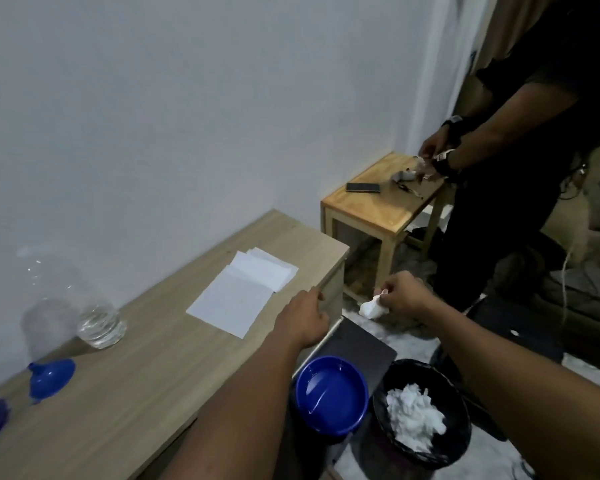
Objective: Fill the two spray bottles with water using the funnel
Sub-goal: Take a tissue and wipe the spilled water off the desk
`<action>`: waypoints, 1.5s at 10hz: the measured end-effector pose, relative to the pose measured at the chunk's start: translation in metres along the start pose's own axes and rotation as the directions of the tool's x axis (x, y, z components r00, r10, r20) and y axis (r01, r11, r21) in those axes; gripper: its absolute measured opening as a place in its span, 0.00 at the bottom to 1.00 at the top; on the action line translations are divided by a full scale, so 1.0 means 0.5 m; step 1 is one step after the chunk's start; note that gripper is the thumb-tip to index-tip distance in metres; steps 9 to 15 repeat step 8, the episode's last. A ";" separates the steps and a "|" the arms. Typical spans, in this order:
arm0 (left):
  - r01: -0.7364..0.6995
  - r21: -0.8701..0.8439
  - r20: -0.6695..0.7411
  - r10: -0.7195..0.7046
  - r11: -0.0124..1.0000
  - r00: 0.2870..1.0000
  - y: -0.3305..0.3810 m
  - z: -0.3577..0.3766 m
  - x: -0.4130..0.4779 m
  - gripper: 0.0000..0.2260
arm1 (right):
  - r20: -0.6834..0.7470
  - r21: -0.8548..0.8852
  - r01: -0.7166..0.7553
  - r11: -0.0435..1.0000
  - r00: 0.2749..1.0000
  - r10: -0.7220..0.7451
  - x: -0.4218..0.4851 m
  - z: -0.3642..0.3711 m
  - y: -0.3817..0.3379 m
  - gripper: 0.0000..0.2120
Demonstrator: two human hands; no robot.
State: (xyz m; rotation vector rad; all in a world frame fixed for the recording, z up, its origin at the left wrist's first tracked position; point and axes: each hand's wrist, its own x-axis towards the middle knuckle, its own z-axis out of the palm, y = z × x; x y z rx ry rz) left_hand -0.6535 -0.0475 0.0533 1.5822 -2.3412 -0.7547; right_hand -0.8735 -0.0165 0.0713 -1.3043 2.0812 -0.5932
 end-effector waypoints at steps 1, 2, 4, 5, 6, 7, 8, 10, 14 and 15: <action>-0.034 0.003 0.063 0.034 0.999 0.997 0.015 0.027 0.023 0.17 | -0.024 -0.036 -0.065 0.997 0.998 0.064 0.005 -0.014 0.045 0.05; -0.063 -0.011 0.134 0.064 0.998 0.989 0.025 0.074 0.039 0.17 | -0.024 -0.035 -0.138 0.990 0.990 0.138 0.006 -0.009 0.106 0.05; -0.058 0.017 0.406 0.047 0.998 0.913 0.038 0.207 0.037 0.15 | 0.072 -0.112 -0.295 0.949 0.950 0.303 -0.019 0.052 0.277 0.04; -0.056 0.065 0.501 0.016 0.996 0.865 0.050 0.271 0.054 0.16 | 0.120 -0.176 -0.358 0.917 0.917 0.381 -0.005 0.077 0.372 0.08; -0.016 0.075 0.550 -0.028 0.997 0.835 0.061 0.316 0.078 0.21 | 0.113 -0.210 -0.404 0.890 0.895 0.432 0.026 0.096 0.451 0.08; 0.019 0.085 0.582 -0.066 0.996 0.810 0.071 0.358 0.110 0.21 | 0.063 -0.223 -0.424 0.878 0.893 0.447 0.070 0.093 0.494 0.10; 0.054 0.078 0.598 -0.090 0.995 0.796 0.098 0.387 0.139 0.18 | 0.154 -0.215 -0.412 0.886 0.881 0.447 0.122 0.092 0.542 0.14; 0.054 0.078 0.598 -0.090 0.995 0.796 0.098 0.387 0.139 0.18 | 0.154 -0.215 -0.412 0.886 0.881 0.447 0.122 0.092 0.542 0.14; 0.054 0.078 0.598 -0.090 0.995 0.796 0.098 0.387 0.139 0.18 | 0.154 -0.215 -0.412 0.886 0.881 0.447 0.122 0.092 0.542 0.14; 0.054 0.078 0.598 -0.090 0.995 0.796 0.098 0.387 0.139 0.18 | 0.154 -0.215 -0.412 0.886 0.881 0.447 0.122 0.092 0.542 0.14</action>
